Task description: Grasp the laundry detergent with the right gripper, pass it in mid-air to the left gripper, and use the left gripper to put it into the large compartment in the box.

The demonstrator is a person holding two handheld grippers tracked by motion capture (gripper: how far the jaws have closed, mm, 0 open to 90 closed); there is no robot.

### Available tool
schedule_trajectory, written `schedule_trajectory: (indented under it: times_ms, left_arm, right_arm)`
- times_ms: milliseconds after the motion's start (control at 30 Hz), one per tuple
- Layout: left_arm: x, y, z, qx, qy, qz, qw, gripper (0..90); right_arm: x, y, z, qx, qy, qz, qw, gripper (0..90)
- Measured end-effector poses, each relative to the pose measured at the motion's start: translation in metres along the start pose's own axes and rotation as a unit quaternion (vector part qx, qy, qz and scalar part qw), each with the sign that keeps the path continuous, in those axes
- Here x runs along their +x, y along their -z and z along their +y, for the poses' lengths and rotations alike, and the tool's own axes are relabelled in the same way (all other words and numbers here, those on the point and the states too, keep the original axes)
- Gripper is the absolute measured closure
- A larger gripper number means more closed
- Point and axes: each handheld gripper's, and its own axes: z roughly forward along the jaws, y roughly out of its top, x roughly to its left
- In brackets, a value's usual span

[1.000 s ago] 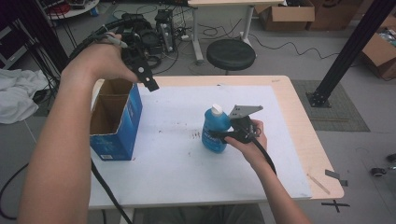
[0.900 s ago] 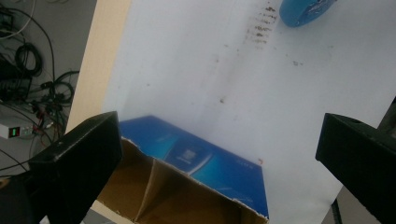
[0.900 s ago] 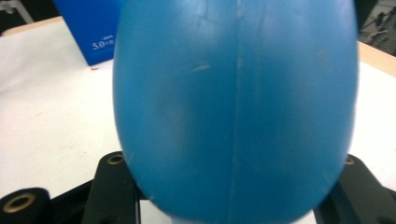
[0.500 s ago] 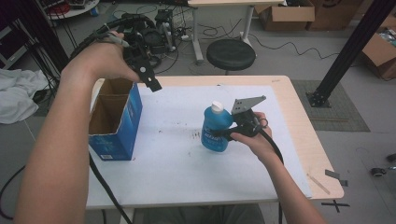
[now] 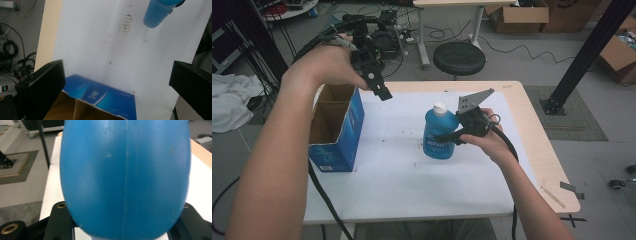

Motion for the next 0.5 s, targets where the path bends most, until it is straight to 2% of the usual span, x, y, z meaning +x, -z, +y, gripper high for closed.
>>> schedule_trajectory:
  times_ms: [233,367,433,500]
  left_arm:
    - [-0.009,0.001,0.012,-0.004,-0.026,-0.011,0.9996,1.3]
    - [-0.015,0.001,0.020,-0.006,-0.043,-0.019,0.9989,1.3]
    - [-0.019,0.000,0.023,-0.011,-0.045,-0.023,0.9986,1.3]
    - [-0.021,0.000,0.026,-0.007,-0.054,-0.026,0.9982,1.3]
  right_arm:
    - [0.000,-0.003,0.017,0.012,0.023,0.031,0.9992,45.7]
    - [-0.001,-0.004,0.023,0.013,0.026,0.040,0.9988,45.7]
    - [-0.001,-0.005,0.025,0.014,0.028,0.043,0.9986,45.7]
    - [-0.002,-0.006,0.027,0.015,0.030,0.048,0.9983,45.7]
